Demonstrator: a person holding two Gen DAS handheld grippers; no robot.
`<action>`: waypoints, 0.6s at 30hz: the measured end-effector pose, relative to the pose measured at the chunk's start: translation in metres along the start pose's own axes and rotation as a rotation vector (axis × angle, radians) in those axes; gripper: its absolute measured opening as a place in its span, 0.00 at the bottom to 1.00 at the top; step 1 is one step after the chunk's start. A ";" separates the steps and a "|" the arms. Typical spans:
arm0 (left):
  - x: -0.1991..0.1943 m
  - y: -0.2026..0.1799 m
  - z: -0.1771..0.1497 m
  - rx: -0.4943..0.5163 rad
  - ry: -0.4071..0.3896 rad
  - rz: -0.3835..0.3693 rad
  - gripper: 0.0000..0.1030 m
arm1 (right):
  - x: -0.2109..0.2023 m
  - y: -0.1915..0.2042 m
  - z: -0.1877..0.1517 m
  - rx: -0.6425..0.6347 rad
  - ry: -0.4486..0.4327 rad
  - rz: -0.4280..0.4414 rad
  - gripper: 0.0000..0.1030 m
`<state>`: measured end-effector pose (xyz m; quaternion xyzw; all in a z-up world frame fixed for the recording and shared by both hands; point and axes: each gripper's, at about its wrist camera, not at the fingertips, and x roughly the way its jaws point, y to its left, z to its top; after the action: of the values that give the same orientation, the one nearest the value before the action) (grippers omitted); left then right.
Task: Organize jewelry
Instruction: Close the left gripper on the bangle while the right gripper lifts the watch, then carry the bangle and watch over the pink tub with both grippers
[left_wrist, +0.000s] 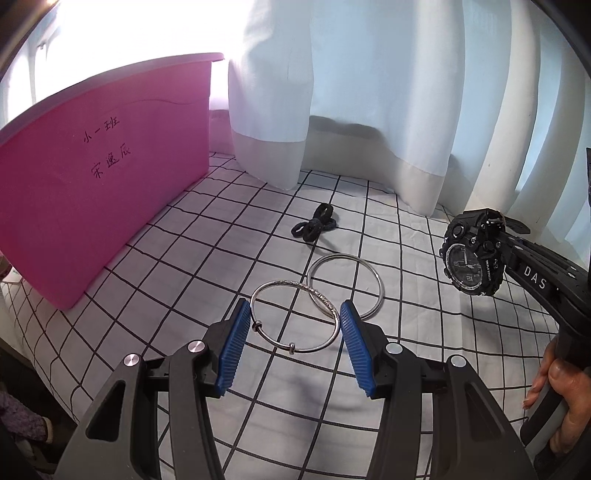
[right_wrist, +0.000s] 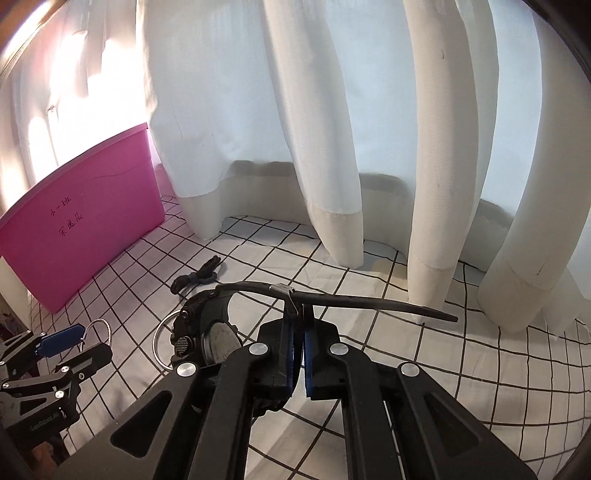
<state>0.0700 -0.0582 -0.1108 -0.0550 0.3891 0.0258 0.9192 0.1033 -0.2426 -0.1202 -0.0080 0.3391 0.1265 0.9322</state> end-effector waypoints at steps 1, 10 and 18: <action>-0.005 0.000 0.004 0.000 -0.009 0.001 0.48 | -0.005 0.001 0.004 0.000 -0.008 0.002 0.04; -0.075 0.011 0.049 -0.029 -0.085 0.022 0.48 | -0.060 0.020 0.050 -0.041 -0.077 0.050 0.04; -0.151 0.048 0.092 -0.098 -0.194 0.064 0.48 | -0.096 0.070 0.104 -0.124 -0.131 0.145 0.04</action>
<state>0.0263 0.0000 0.0579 -0.0848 0.2982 0.0795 0.9474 0.0817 -0.1868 0.0257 -0.0330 0.2687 0.2147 0.9384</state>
